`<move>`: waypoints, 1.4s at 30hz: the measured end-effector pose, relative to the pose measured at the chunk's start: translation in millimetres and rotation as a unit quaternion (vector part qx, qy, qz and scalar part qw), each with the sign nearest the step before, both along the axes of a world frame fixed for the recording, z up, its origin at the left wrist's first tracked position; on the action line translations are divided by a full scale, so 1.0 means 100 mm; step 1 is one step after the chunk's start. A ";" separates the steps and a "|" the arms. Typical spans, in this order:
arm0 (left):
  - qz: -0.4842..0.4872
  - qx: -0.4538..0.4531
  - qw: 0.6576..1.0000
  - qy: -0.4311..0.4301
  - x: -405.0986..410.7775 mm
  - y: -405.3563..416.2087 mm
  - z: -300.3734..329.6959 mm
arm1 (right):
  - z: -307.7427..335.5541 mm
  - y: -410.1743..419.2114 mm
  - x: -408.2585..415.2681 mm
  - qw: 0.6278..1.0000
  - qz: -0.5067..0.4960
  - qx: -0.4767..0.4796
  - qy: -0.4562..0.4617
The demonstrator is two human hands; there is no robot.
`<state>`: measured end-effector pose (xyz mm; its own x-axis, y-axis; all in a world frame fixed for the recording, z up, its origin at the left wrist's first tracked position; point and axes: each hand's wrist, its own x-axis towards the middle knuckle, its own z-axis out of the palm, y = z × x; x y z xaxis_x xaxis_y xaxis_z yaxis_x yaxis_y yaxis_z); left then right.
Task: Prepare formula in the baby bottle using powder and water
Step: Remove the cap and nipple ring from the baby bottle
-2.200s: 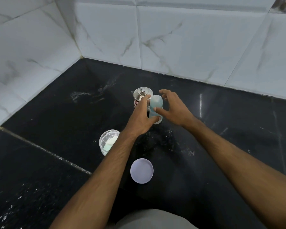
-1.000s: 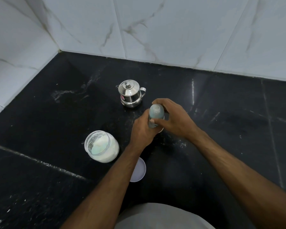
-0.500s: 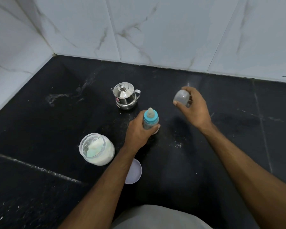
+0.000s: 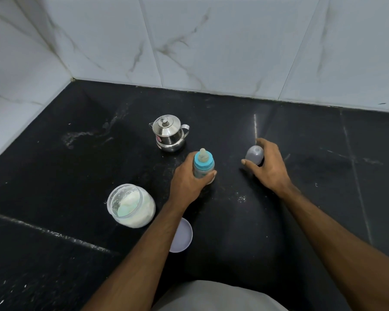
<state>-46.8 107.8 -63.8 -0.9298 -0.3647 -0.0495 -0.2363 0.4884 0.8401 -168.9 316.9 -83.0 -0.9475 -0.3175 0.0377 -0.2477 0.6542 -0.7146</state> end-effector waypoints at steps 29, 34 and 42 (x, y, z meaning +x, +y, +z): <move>0.000 0.006 1.000 -0.023 -0.01 -0.03 0.02 | 0.81 -0.92 0.16 0.895 0.366 0.190 0.172; -0.013 0.017 0.999 -0.032 -0.02 -0.05 0.03 | 0.82 -0.92 0.10 0.884 0.396 0.185 0.167; -0.060 0.034 0.996 -0.052 -0.06 -0.15 0.06 | 0.89 -0.91 0.03 0.858 0.443 0.197 0.169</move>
<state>-52.9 92.8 -57.6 -0.9548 -0.2444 -0.1690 -0.2676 0.4603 0.8465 -165.5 225.4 5.5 -0.2842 -0.9587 -0.0126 -0.9223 0.2770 -0.2694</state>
